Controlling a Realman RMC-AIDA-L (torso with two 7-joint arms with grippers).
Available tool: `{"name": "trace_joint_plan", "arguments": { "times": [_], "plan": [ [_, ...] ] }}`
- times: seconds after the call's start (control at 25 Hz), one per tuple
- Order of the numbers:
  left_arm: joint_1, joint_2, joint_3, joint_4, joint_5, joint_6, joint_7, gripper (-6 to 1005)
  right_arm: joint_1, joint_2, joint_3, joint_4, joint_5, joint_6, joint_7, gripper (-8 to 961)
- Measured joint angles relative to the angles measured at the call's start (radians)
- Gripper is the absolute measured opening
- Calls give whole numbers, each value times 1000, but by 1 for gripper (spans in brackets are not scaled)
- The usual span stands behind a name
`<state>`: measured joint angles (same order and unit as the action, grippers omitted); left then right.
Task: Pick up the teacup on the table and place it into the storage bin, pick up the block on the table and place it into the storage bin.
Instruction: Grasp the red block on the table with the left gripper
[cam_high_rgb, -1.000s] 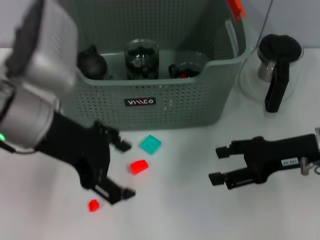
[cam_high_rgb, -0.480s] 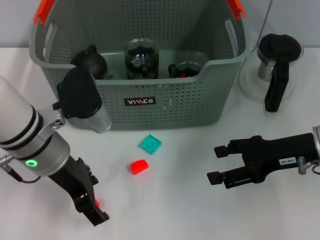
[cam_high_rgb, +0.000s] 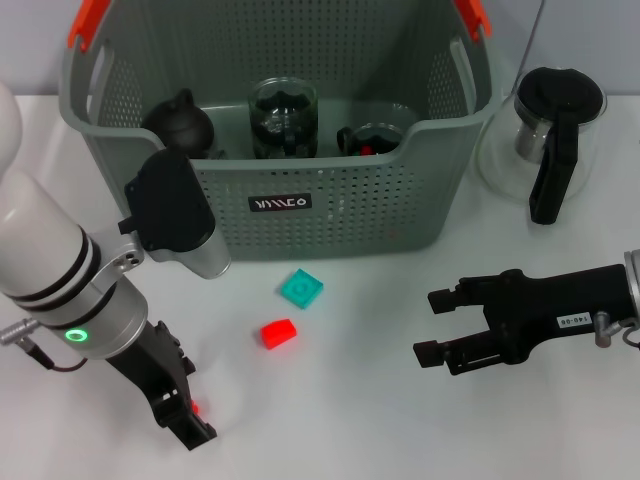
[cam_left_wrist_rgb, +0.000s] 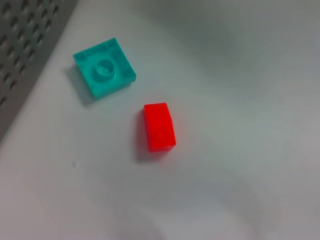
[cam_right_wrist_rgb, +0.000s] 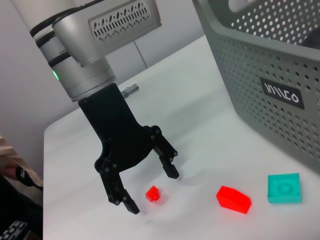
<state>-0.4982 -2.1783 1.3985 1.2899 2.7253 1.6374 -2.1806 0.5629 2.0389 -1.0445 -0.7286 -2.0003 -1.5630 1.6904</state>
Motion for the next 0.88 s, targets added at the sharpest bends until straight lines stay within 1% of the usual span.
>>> {"name": "trace_joint_plan", "arguments": {
  "times": [0.28,0.48,0.72,0.88],
  "plan": [
    [7,0,8,-13,34,-36,8,884,0,-1,8,0,0,0,0,925],
    [11,0,12,-19,50,-50,20,684,0,-2,9,0,0,0,-1,925],
    [15,0,15,-21,48,-52,34,486,0,-4,9,0,0,3,-1,925],
    [16,0,15,-16,35,-44,38,318,1,-3,9,0,0,5,-2,925]
  ]
}}
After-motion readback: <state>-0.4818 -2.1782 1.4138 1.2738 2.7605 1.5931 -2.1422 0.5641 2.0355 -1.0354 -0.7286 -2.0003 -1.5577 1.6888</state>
